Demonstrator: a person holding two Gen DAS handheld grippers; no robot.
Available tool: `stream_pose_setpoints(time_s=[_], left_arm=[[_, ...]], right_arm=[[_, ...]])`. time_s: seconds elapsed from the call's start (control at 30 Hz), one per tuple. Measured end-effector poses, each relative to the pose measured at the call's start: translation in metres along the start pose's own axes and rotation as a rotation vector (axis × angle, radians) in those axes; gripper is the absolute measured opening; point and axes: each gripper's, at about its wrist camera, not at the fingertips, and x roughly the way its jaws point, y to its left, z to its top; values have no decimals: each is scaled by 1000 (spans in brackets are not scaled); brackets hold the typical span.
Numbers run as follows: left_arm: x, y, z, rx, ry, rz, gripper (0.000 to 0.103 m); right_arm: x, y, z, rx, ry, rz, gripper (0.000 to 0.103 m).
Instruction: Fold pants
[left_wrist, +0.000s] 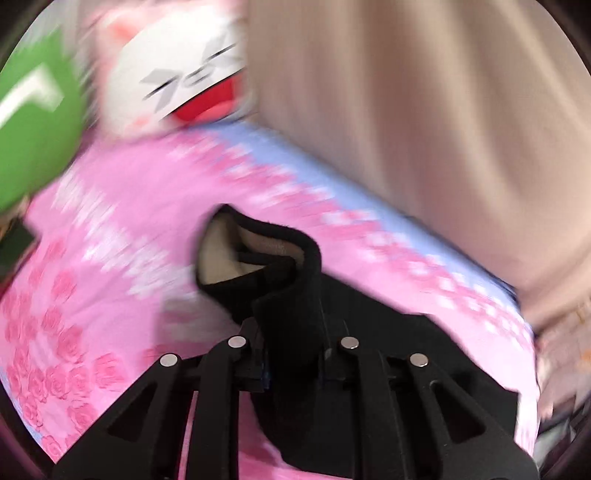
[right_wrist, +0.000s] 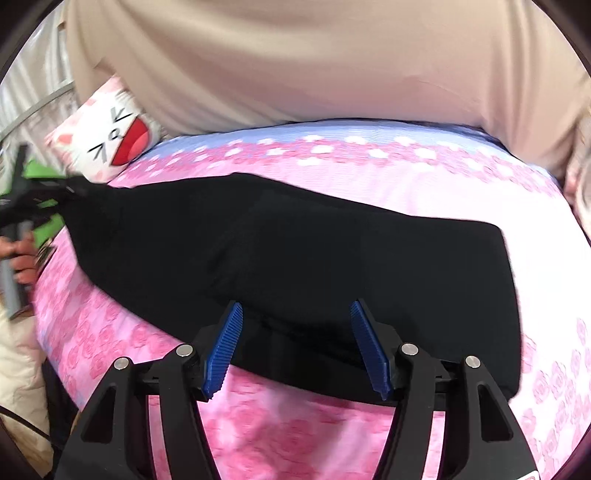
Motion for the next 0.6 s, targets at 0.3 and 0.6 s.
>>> stream_pose_setpoints(time_s=[0.3,0.6], left_arm=[[1,-221,-85,430,149,-271,16],[21,-270,-165,498,237,-216,88]], right_arm=[[-23,-62,-14,120,-56,-72,63],[-44,-118,-42,234,-56,-113,63]])
